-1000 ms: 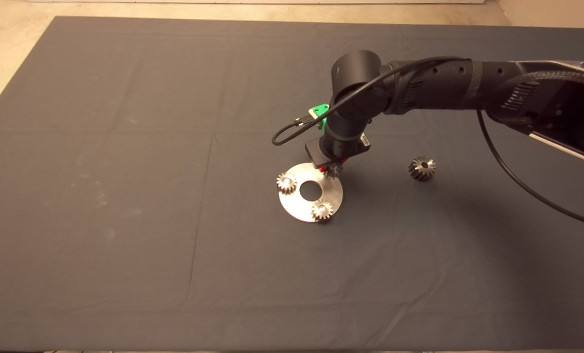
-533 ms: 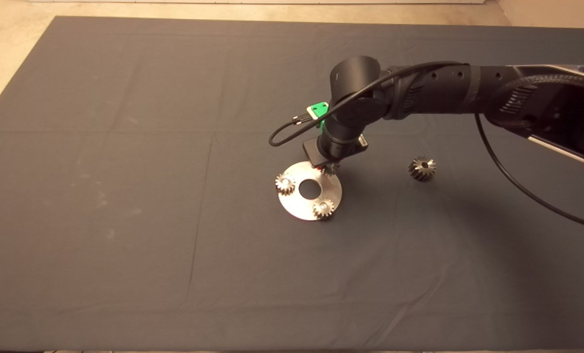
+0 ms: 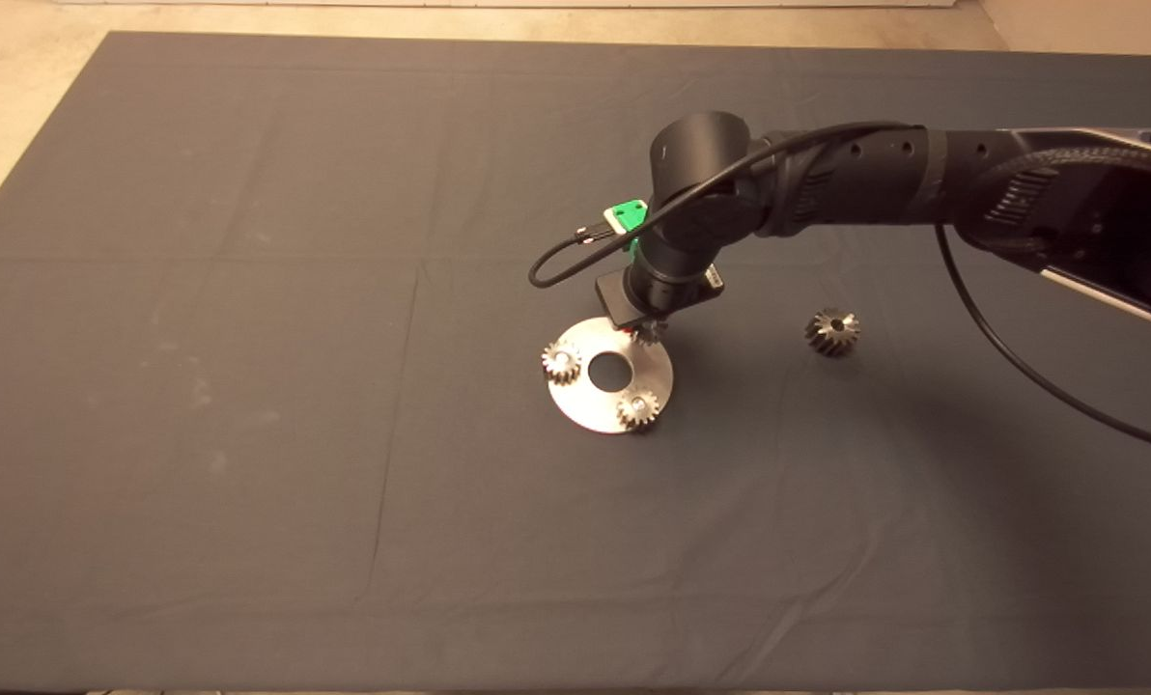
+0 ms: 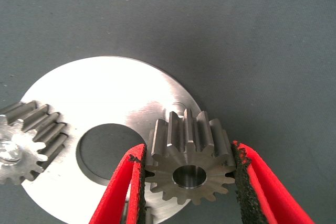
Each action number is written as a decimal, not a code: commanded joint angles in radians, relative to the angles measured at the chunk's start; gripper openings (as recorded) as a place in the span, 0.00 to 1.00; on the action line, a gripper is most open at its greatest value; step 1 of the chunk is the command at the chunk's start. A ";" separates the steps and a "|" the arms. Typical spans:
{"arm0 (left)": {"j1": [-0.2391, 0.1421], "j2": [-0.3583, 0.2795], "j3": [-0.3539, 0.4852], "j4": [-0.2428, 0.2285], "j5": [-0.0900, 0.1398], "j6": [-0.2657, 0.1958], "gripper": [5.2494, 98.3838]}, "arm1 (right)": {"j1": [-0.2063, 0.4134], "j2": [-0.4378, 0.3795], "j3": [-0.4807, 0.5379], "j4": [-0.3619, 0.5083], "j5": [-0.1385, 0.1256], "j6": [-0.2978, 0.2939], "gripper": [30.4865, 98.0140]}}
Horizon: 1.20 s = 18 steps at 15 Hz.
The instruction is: Remove an incorrectly installed larger gear and replace it with the correct smaller gear
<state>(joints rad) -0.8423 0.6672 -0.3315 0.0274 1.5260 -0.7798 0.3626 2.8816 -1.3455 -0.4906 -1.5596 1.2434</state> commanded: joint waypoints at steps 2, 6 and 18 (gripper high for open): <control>0.015 0.003 0.008 0.014 0.132 0.007 0.58 | 0.013 0.006 0.041 -0.019 -0.099 0.019 0.07; 0.015 0.006 0.007 0.014 0.132 0.008 0.58 | 0.030 0.006 0.065 -0.018 -0.099 0.045 0.05; 0.014 -0.001 0.008 0.014 0.132 0.008 0.58 | 0.030 0.006 -0.087 -0.020 -0.099 0.042 0.05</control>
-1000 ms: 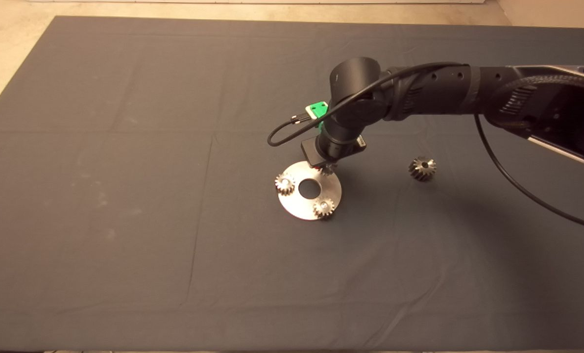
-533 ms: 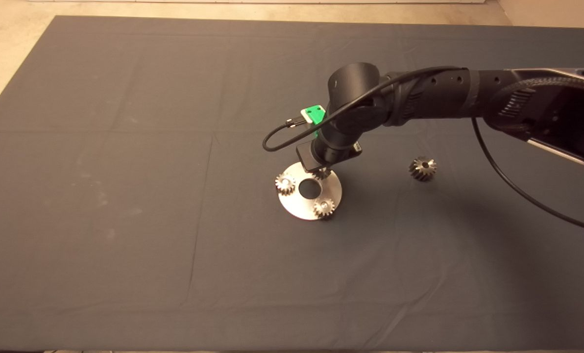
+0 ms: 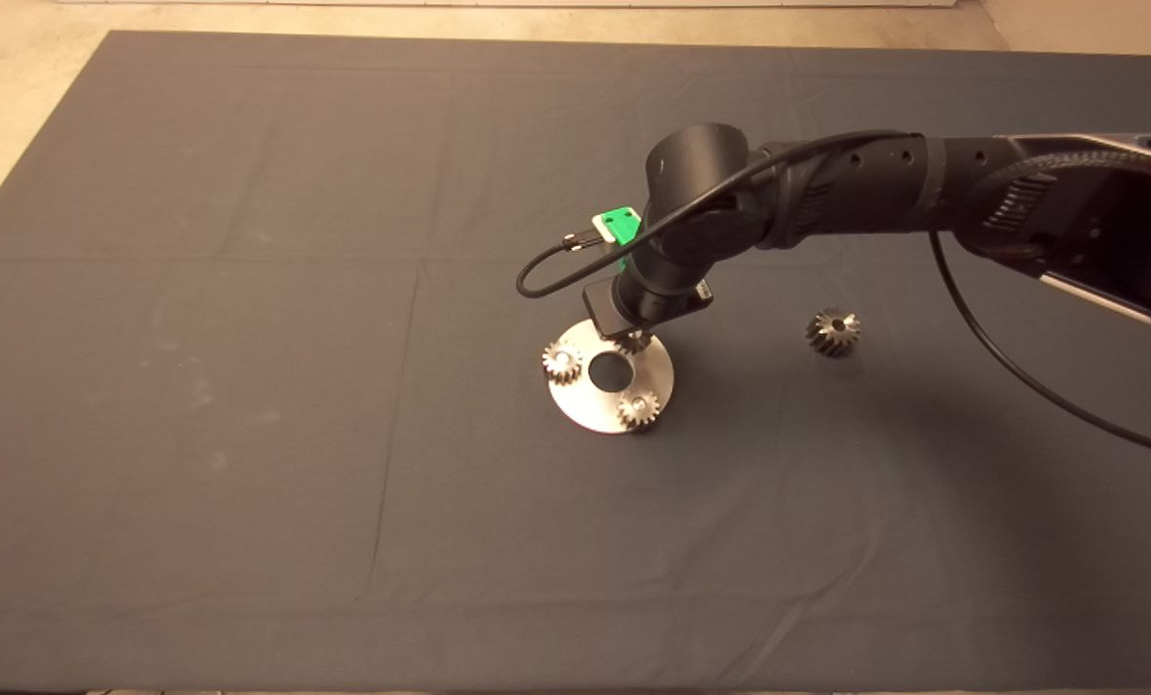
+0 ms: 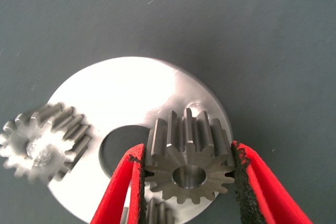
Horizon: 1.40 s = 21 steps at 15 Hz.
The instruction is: Remove an incorrectly installed larger gear and replace it with the correct smaller gear
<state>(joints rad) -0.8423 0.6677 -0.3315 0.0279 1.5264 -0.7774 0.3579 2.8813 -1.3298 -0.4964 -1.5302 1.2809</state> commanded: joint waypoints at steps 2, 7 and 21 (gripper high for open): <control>0.014 -0.001 0.008 0.014 0.132 0.006 0.58 | 0.033 0.007 -0.109 -0.016 -0.128 0.006 0.05; 0.014 0.004 0.007 0.014 0.132 0.006 0.58 | 0.030 0.007 -0.106 -0.016 -0.128 0.006 0.05; 0.015 0.004 0.008 0.014 0.132 0.014 0.58 | 0.010 0.005 -0.057 0.051 -0.128 0.009 0.05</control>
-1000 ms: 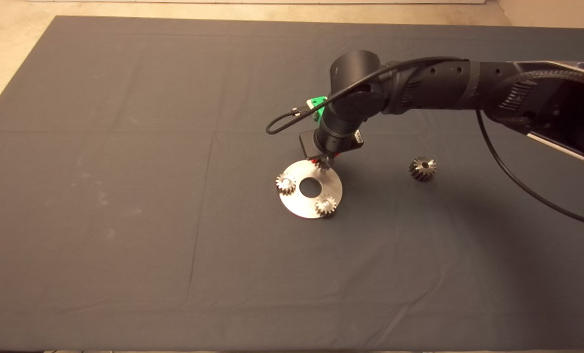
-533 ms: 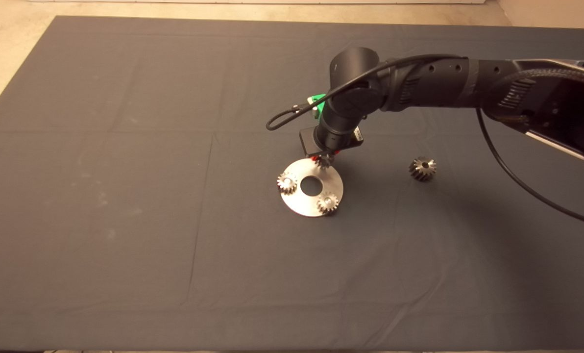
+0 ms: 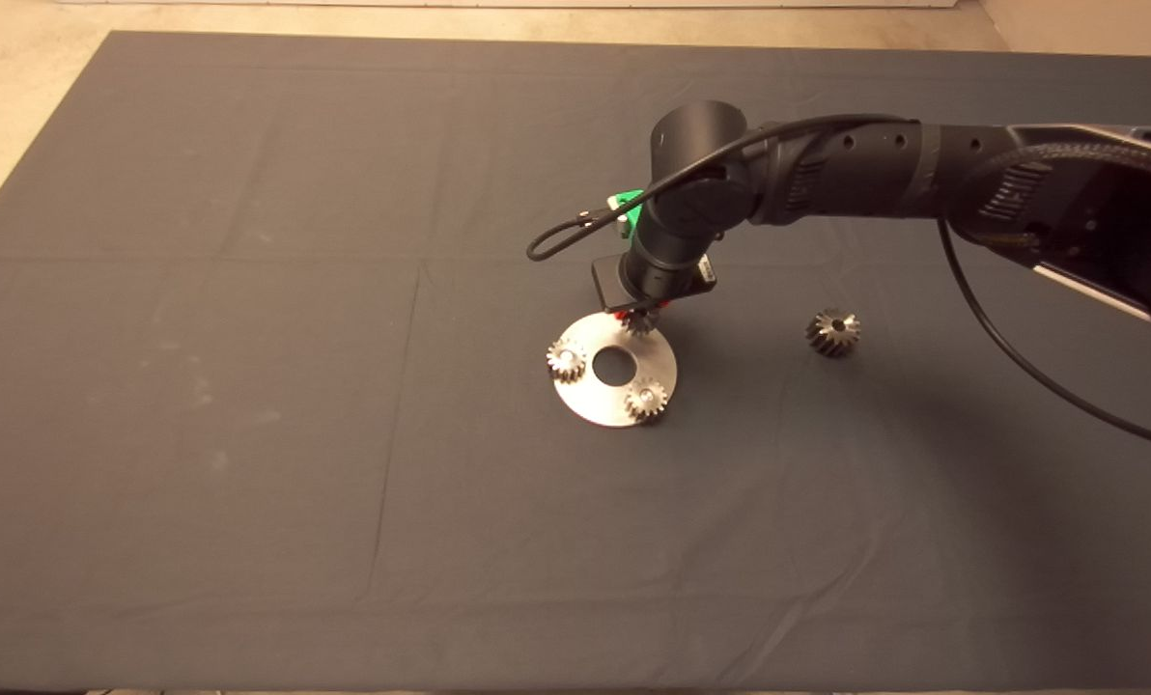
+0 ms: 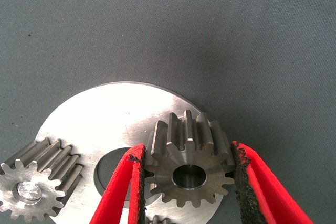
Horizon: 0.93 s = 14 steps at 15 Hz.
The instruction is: Remove an incorrectly installed larger gear and replace it with the correct smaller gear
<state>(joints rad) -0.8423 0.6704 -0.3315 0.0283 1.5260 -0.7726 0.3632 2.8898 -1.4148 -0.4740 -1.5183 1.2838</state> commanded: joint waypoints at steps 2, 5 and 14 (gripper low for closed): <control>0.014 -0.001 0.008 0.013 0.132 0.009 0.58 | 0.005 -0.003 0.028 0.030 -0.140 0.006 0.06; 0.015 -0.001 0.007 0.013 0.132 0.009 0.58 | 0.005 -0.008 0.025 0.068 -0.140 0.008 0.06; 0.015 -0.004 0.004 0.013 0.132 0.024 0.58 | 0.014 -0.013 0.087 0.204 -0.140 0.011 0.15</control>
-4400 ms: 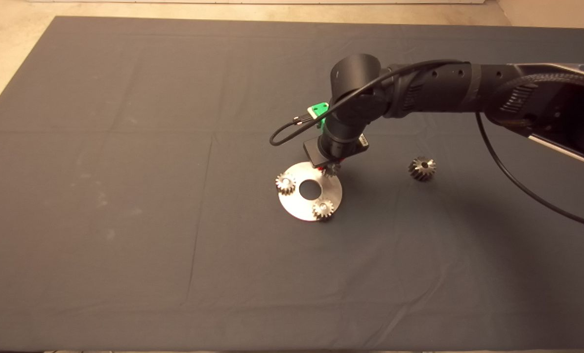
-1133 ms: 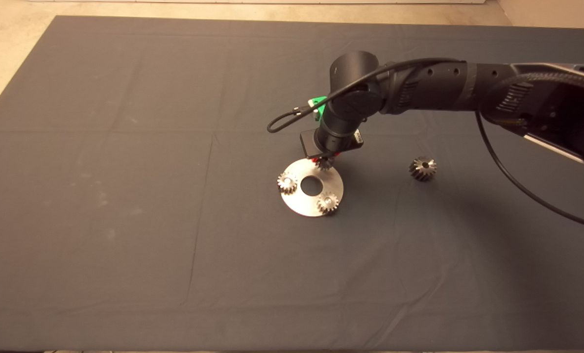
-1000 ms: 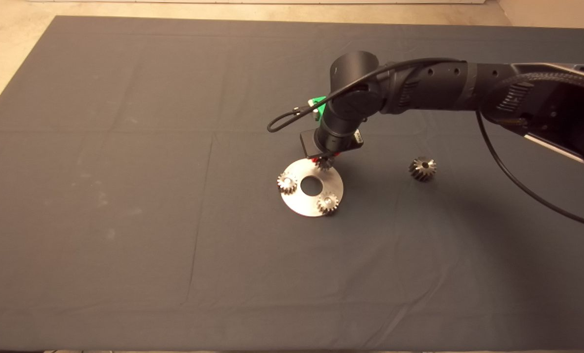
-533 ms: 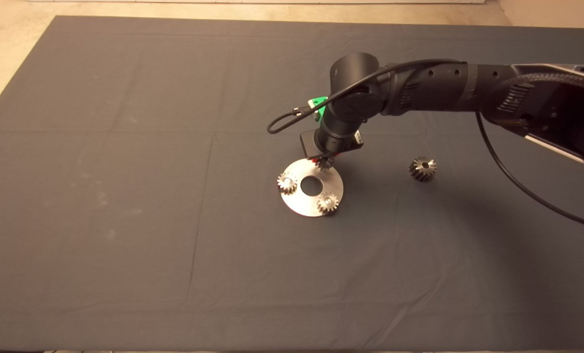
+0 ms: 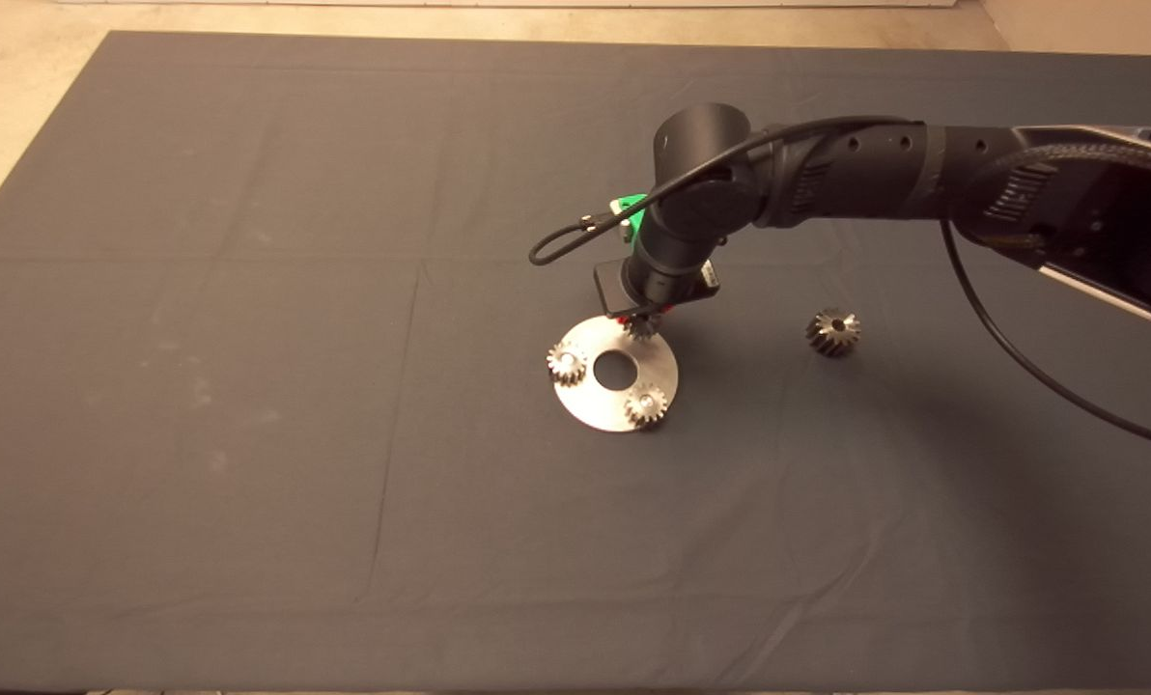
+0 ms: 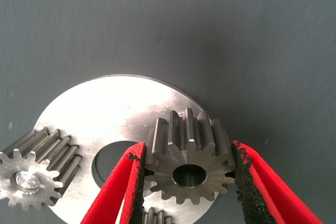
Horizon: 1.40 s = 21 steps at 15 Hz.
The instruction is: Remove an incorrectly installed larger gear and replace it with the correct smaller gear
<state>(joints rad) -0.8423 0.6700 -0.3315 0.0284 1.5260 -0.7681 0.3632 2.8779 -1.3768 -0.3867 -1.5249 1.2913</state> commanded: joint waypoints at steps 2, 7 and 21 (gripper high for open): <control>0.014 -0.003 0.005 0.013 0.132 0.020 0.58 | 0.014 -0.002 0.047 0.117 -0.133 0.003 0.15; 0.015 -0.005 0.003 0.013 0.132 0.021 0.58 | 0.012 -0.001 0.046 0.117 -0.133 0.003 0.19; 0.015 -0.006 0.002 0.013 0.132 0.024 0.58 | 0.013 -0.002 0.041 0.115 -0.133 0.003 0.28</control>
<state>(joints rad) -0.8423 0.6668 -0.3315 0.0283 1.5260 -0.7504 0.3573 2.8749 -1.3436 -0.3094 -1.5374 1.2911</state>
